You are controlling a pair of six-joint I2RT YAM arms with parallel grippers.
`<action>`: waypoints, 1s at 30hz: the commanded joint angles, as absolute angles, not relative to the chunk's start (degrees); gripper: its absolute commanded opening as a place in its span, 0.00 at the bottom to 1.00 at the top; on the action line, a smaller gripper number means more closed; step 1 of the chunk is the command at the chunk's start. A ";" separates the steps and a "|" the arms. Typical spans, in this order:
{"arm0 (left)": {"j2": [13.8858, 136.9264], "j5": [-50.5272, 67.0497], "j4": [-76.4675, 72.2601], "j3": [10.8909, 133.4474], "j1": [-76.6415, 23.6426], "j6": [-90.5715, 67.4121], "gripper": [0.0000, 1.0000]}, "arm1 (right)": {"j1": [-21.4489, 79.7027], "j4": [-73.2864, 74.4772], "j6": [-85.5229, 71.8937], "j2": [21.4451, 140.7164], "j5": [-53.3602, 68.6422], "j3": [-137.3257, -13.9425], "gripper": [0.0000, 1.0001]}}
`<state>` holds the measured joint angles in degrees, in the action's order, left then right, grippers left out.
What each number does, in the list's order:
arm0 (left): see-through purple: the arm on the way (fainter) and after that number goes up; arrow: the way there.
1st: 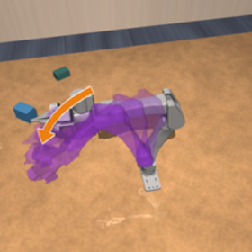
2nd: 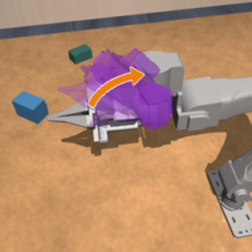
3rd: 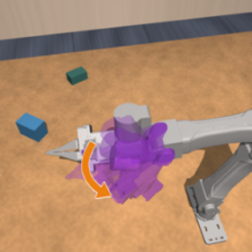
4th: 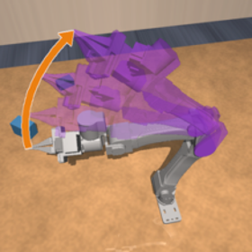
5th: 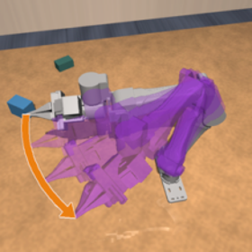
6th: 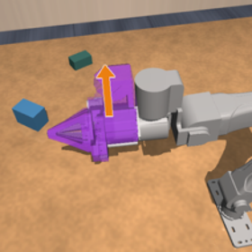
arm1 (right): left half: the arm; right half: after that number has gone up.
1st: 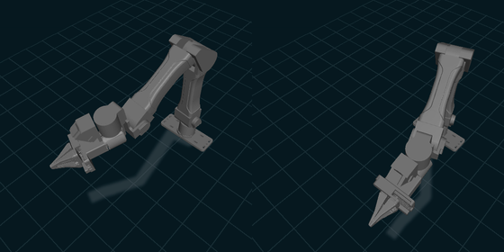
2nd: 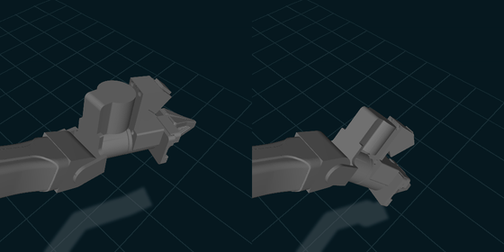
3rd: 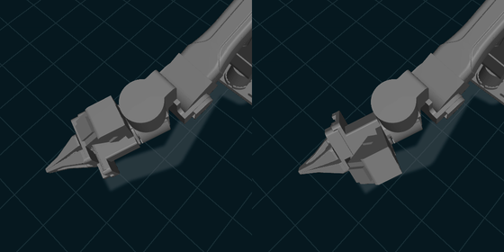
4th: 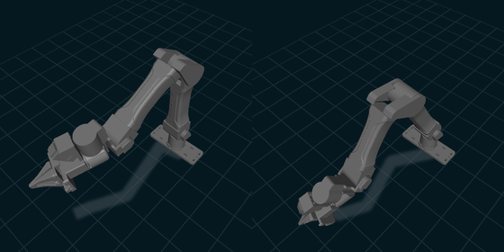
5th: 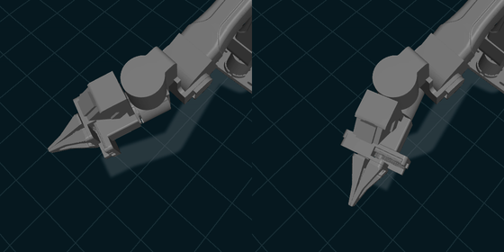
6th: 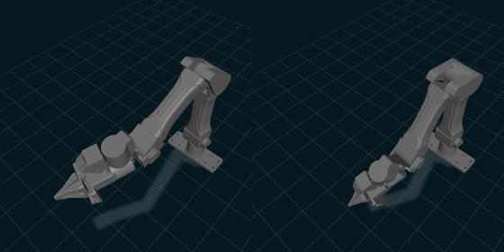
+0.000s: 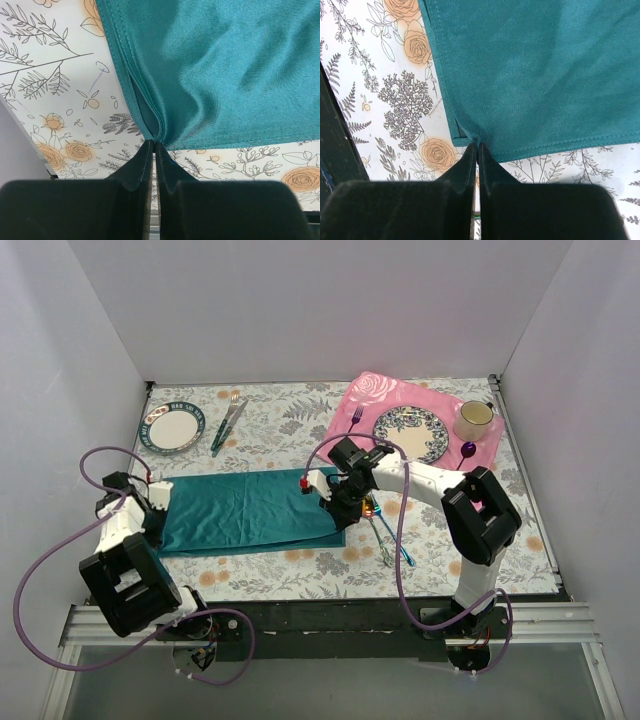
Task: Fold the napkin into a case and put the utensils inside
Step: Fold and flatten the napkin at the center of the board.
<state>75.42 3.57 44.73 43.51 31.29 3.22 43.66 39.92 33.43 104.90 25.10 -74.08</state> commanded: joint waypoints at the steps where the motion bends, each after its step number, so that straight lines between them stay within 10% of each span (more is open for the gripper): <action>1: 75.06 2.81 42.63 42.02 31.55 4.13 0.00 | 44.03 39.29 33.40 105.47 26.37 -73.21 0.01; 30: 74.09 2.81 47.73 45.97 31.64 4.92 0.00 | 44.03 41.31 33.66 104.50 28.12 -74.62 0.01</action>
<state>75.16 3.60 48.29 47.31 31.33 3.92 43.90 40.62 33.26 105.03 27.14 -73.60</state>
